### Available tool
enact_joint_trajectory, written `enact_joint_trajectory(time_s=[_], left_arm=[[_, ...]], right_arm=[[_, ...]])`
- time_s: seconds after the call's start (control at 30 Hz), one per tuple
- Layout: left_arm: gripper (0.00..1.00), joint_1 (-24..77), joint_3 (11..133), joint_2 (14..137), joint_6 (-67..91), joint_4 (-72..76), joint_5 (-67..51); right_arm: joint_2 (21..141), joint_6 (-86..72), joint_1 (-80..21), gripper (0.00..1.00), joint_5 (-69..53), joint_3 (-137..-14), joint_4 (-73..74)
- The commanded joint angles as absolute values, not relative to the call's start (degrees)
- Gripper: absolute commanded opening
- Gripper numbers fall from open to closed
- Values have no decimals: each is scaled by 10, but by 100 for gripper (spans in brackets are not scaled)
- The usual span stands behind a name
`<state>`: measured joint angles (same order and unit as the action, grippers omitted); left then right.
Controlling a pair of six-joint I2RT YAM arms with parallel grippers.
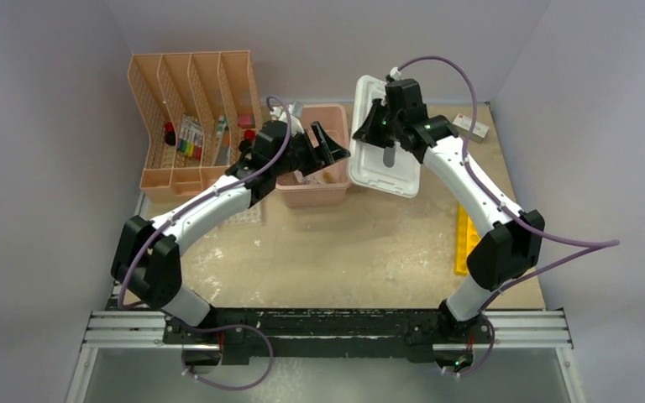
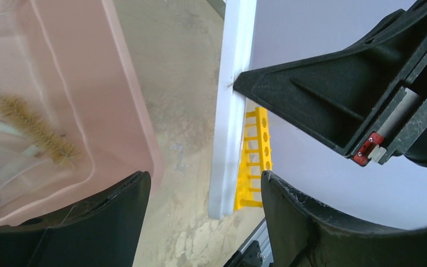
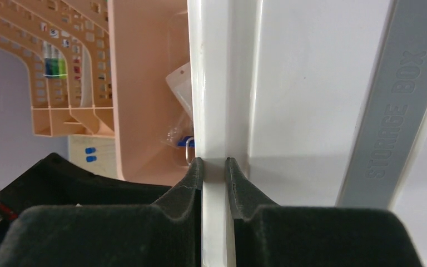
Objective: Organize the chemistry lab equipment
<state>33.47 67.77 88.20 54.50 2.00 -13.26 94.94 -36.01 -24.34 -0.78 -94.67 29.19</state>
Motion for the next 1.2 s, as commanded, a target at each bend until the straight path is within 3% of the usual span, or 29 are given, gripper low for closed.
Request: enact_joint_trajectory(time_s=[0.0, 0.4, 0.53, 0.6, 0.77, 0.83, 1.0, 1.17], left_arm=[[69, 338, 707, 895, 570, 72, -151], [39, 348, 691, 912, 607, 115, -184], [18, 348, 696, 913, 600, 122, -191], [2, 347, 702, 911, 587, 113, -191], [0, 338, 712, 895, 566, 100, -190], [0, 326, 710, 884, 569, 102, -197], [0, 279, 695, 849, 572, 99, -229], [0, 222, 675, 810, 580, 81, -257]], right_arm=[[923, -384, -242, 0, -56, -966, 249], [930, -408, -242, 0, -144, -961, 224], [935, -409, -241, 0, -154, -952, 222], [934, -406, -239, 4, -156, -951, 223], [912, -395, -216, 38, -166, -940, 211], [898, -395, -193, 47, -172, -931, 205], [856, -375, -165, 57, -178, -908, 178], [839, -362, -163, 60, -135, -885, 176]])
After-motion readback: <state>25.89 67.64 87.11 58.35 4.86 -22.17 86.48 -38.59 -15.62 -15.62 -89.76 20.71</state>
